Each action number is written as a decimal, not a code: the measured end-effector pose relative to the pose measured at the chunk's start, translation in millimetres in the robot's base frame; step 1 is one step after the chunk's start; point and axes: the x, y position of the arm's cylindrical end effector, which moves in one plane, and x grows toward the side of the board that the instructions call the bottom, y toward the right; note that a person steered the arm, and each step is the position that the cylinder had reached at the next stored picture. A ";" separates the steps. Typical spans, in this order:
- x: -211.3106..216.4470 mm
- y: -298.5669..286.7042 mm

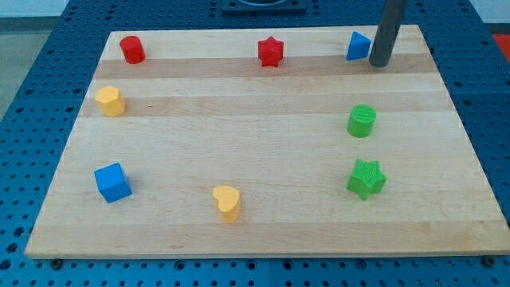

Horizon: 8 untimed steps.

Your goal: Place the green circle diagonal to the green star

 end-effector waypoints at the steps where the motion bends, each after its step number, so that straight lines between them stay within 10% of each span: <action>1: 0.0 2.0; 5: 0.0 11.4; 8: 125.6 38.8</action>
